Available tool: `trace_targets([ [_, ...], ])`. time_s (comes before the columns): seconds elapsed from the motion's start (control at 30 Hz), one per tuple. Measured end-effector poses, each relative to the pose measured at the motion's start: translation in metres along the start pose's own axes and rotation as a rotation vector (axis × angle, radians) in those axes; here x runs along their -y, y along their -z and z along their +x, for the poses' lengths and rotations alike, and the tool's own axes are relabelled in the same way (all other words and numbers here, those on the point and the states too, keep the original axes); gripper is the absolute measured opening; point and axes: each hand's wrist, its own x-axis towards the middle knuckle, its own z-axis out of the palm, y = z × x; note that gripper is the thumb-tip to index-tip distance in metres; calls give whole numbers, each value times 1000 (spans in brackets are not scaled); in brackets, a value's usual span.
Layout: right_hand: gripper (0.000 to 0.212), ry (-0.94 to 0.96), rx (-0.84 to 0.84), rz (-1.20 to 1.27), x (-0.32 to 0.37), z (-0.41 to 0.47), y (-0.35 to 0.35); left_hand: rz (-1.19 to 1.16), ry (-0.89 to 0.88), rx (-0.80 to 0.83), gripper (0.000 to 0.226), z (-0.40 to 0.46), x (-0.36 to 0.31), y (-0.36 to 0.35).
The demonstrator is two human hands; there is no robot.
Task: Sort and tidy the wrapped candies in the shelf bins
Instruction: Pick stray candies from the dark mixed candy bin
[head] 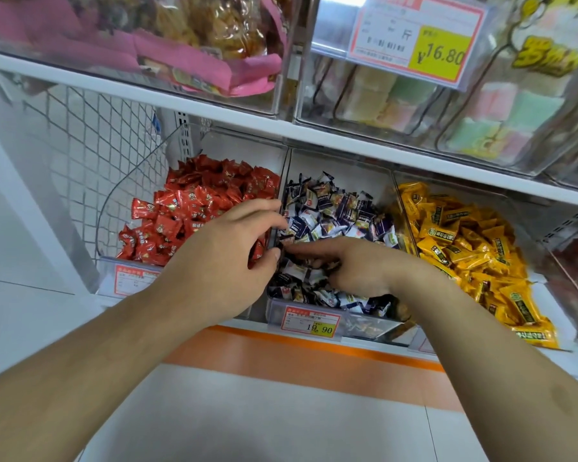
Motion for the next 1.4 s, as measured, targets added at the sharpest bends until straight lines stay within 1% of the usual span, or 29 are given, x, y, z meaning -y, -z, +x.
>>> trace_targets([
  [0.03, 101, -4, -10, 6, -2, -1, 2, 1, 1, 1, 36, 0, 0, 0],
  [0.1, 105, -16, -20, 28, -1, -7, 6, -1, 0, 3, 36, 0, 0, 0],
  [0.27, 104, -60, -94, 19, -7, -8, 15, -6, -4, 2, 36, 0, 0, 0],
  [0.4, 105, 14, -70, 76, -4, -13, 24, -14, -5, -4, 36, 0, 0, 0],
  [0.47, 95, 47, -67, 153, -2, -18, 31, -18, -3, -5, 36, 0, 0, 0],
  [0.5, 88, 50, -39, 211, -2, -21, 32, -18, -3, -4, 36, 0, 1, 0],
  [0.57, 70, 20, 92, 280, -3, -24, 28, -16, -6, -2, 36, 0, 1, -1],
  [0.63, 59, -15, 176, 213, -4, -21, 17, -13, -8, 1, 35, -1, 0, 0],
  [0.67, 58, -30, 171, 188, -6, -18, 12, -10, -8, 1, 35, -1, 0, 0],
  [0.73, 64, -47, 137, 183, -7, -11, 8, -2, -6, 1, 36, -1, -1, 0],
  [0.87, 91, -61, 46, 95, -12, -2, 8, 16, -3, -5, 35, 0, -3, -1],
  [0.97, 94, -56, -6, 154, -16, -2, 7, 22, -1, 3, 34, 0, -4, -1],
  [1.07, 80, -45, -68, 241, -18, -1, 11, 21, 1, 4, 34, 0, -4, -1],
  [1.17, 65, -1, -120, 269, -16, -3, 13, 11, 3, 10, 34, 0, -4, -1],
  [1.3, 39, 20, -201, 403, -7, -14, 15, -24, 2, 42, 37, 0, -1, 4],
  [1.4, 34, 46, -295, 491, 1, -23, 17, -80, 13, 78, 40, -3, 4, 16],
])
